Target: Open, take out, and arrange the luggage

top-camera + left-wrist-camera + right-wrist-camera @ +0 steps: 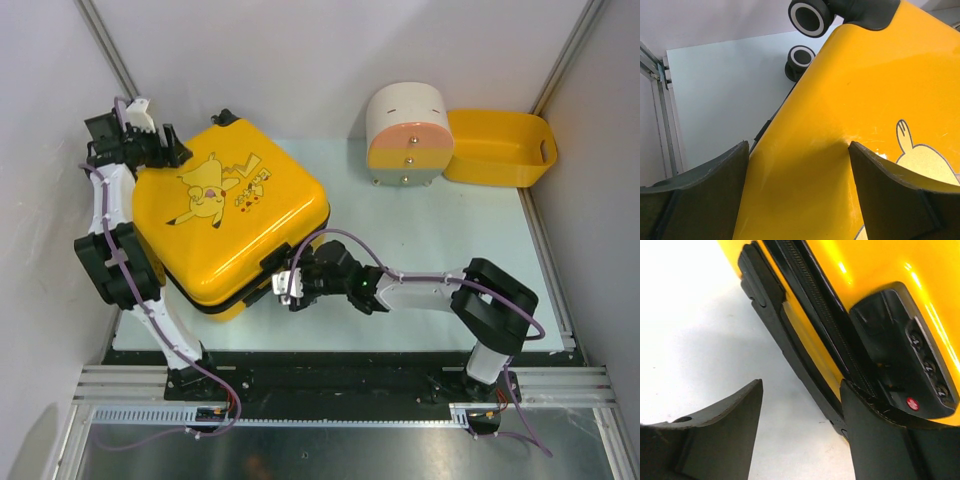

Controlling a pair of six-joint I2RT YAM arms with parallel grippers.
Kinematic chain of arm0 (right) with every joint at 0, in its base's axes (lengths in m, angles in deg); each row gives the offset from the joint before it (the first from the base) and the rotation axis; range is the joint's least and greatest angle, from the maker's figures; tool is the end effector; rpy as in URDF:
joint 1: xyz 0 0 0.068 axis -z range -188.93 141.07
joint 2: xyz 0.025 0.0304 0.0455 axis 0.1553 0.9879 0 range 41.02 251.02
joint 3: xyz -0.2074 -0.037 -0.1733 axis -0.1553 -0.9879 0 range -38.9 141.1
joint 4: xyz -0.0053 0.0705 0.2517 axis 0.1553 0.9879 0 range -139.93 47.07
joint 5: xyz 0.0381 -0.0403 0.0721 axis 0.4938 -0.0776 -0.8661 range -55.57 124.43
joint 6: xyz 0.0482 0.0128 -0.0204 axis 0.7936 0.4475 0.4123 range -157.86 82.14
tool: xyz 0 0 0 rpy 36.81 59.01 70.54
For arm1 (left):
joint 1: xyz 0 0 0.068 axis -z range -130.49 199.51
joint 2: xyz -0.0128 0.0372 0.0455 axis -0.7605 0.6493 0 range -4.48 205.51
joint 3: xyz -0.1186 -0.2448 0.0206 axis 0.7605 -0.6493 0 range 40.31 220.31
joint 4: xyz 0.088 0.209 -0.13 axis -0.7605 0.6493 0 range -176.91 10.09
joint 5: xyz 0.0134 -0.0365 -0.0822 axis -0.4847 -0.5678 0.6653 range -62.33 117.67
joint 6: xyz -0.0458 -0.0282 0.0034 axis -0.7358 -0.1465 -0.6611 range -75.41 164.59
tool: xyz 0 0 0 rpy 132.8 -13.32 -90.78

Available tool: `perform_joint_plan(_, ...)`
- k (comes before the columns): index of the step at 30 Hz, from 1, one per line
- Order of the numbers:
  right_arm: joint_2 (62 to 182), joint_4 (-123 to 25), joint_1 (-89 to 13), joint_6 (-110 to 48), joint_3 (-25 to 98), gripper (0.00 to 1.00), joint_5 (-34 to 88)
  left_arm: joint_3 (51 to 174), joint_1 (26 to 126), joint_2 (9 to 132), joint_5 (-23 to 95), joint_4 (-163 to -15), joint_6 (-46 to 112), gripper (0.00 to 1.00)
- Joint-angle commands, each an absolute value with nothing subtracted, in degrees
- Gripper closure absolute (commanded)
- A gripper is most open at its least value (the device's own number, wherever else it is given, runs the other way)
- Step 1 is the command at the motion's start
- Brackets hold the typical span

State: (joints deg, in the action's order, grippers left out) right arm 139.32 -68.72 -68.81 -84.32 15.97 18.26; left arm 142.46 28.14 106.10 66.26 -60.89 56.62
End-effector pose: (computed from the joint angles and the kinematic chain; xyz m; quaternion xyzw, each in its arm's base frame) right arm 0.1798 0.3299 0.2048 -0.7125 0.4388 0.1799 0.5171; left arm 0.4251 0.1425 0.3264 0.0855 0.8449 -0.1536 0.5052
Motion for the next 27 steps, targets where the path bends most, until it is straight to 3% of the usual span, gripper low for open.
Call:
perform_joint_plan(1, 141.3, -71.63, -69.58, -88.75, 17.7, 0.36, 15.0, 135.76, 28.33, 107.67, 63.27, -40.95, 56.89, 0.18)
perform_joint_plan(6, 146.12, -72.34, -68.53, -91.38, 18.14, 0.4, 16.14, 134.09, 28.24, 107.14, 61.69, -41.12, 57.77, 0.19)
perform_joint_plan(9, 147.02, -72.26, -66.95, -92.97, 19.63, 0.47, 19.3, 131.81, 28.24, 106.26, 61.34, -41.12, 58.21, 0.21)
perform_joint_plan(12, 145.53, -67.69, -62.91, -95.86, 20.17, 0.66, 19.75, 127.86, 28.33, 104.24, 60.72, -41.21, 58.83, 0.23)
perform_joint_plan(13, 144.65, -66.12, -60.38, -98.39, 20.25, 0.81, 19.57, 126.72, 28.24, 103.63, 60.55, -41.21, 59.09, 0.24)
perform_joint_plan(15, 144.38, -65.75, -57.03, -101.74, 20.51, 1.0, 19.05, 123.46, 28.15, 101.96, 60.37, -41.21, 59.44, 0.25)
perform_joint_plan(23, 152.45, -67.15, -41.12, -114.32, 31.66, 1.0, 15.09, 115.46, 27.54, 96.42, 60.98, -42.18, 58.39, 0.28)
perform_joint_plan(27, 155.1, -69.27, -38.56, -114.52, 36.85, 0.97, 17.98, 113.7, 27.54, 93.52, 62.13, -42.18, 56.29, 0.29)
